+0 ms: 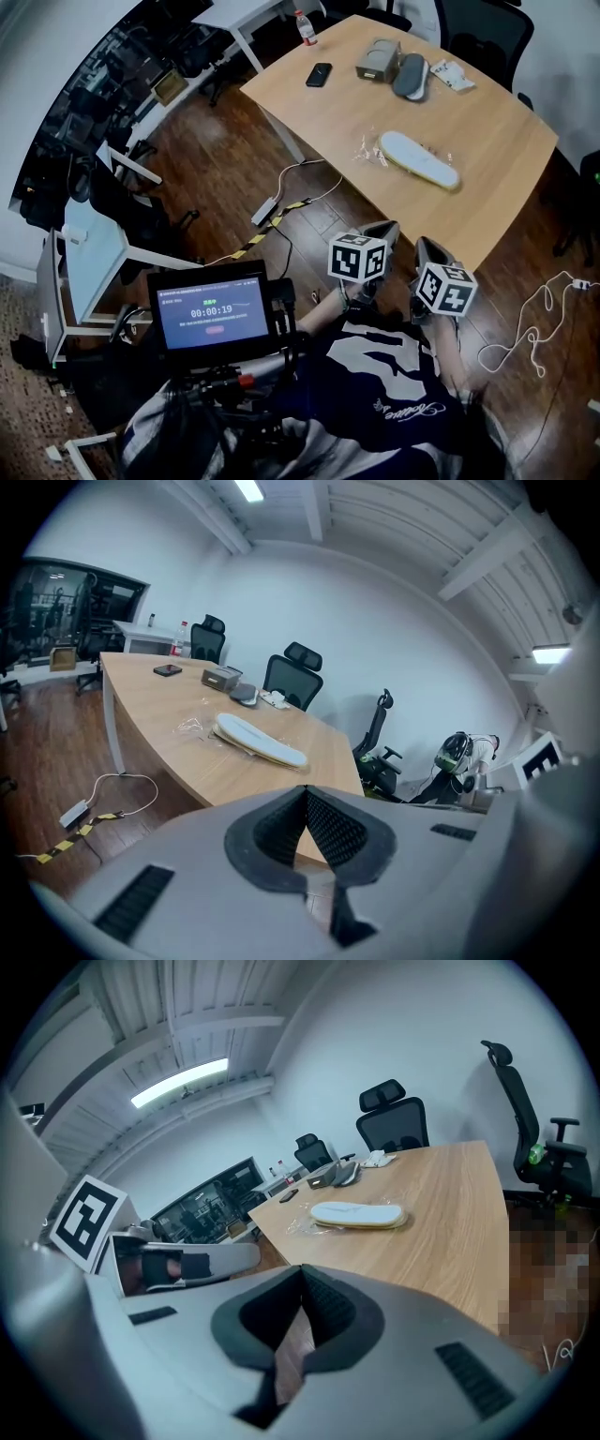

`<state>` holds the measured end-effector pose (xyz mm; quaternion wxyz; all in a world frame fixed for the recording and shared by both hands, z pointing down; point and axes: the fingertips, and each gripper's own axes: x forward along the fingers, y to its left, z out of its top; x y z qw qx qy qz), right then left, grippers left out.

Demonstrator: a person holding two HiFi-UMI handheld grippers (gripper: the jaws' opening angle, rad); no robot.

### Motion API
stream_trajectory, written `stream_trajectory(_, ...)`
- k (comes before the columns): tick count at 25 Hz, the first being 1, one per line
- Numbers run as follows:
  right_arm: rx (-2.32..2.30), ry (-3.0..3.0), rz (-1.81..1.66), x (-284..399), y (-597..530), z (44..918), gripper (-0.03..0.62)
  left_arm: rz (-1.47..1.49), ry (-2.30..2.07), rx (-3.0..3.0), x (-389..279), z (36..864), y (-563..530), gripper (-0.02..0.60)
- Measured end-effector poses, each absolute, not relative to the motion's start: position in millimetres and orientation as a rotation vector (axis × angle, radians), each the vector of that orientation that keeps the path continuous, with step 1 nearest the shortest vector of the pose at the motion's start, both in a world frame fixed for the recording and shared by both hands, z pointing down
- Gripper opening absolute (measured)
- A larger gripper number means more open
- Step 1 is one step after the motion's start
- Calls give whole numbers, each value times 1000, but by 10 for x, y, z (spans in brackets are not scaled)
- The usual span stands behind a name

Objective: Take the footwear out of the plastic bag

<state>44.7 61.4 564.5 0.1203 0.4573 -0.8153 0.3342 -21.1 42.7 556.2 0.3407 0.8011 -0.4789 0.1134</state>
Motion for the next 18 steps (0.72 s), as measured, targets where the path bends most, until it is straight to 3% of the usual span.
stream_trajectory(18,1423,-2311,1010,-43,606,5431,-11,251,-1164,2090,-777,5389,407,5)
